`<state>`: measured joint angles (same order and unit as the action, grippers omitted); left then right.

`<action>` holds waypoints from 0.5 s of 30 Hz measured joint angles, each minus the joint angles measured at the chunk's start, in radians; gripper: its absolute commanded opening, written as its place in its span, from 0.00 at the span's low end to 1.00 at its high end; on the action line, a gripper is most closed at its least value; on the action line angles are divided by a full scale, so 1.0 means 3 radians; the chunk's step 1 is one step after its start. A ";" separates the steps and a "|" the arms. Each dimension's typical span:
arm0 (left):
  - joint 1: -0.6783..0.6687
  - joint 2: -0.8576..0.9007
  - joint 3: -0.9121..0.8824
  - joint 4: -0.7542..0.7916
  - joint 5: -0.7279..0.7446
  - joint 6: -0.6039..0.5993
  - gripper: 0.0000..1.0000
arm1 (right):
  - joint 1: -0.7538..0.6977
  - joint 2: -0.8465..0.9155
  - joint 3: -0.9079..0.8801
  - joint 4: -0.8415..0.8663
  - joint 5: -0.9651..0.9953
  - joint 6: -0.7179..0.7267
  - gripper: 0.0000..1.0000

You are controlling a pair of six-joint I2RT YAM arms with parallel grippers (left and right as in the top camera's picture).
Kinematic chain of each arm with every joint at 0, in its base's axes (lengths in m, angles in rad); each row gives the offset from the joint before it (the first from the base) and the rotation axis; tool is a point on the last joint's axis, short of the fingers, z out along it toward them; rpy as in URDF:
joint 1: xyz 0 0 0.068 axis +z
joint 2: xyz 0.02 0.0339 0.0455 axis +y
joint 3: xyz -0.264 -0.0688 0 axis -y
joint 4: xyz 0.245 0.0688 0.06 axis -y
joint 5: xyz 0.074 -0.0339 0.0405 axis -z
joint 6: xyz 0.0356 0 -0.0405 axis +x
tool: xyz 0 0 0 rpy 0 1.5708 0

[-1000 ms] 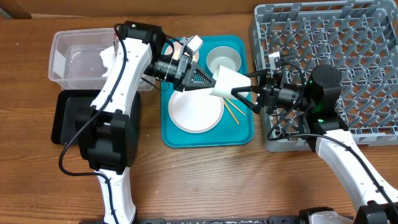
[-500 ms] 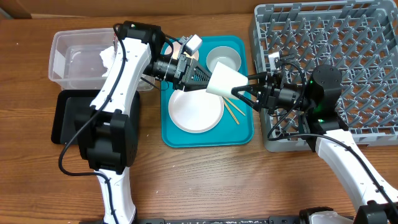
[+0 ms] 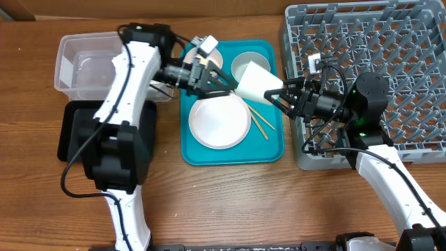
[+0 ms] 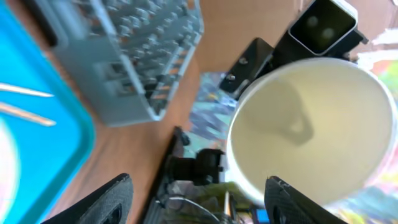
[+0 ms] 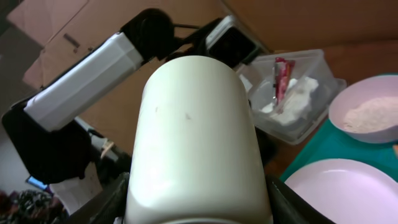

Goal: Sort waste into correct bins and load items into the dishwasher
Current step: 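Hand the paper cup from left gripper to right gripper, then place the cup upside down in the dish rack with right gripper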

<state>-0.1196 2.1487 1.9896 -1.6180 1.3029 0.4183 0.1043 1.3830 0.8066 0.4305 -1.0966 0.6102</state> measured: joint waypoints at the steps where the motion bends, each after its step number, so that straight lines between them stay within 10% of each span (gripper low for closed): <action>1: 0.0053 0.0000 0.0000 0.0004 -0.0046 0.0000 0.70 | -0.0004 0.0000 0.0000 -0.0038 0.0038 -0.0004 0.46; 15: 0.0223 0.0000 0.0000 0.0230 -0.0586 -0.0015 0.70 | -0.0328 -0.0076 -0.0005 -0.1254 0.0684 -0.0198 0.46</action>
<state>-0.0528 2.1487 1.9896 -1.5490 1.1271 0.4137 0.0059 1.3602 0.8051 0.0544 -0.8913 0.5507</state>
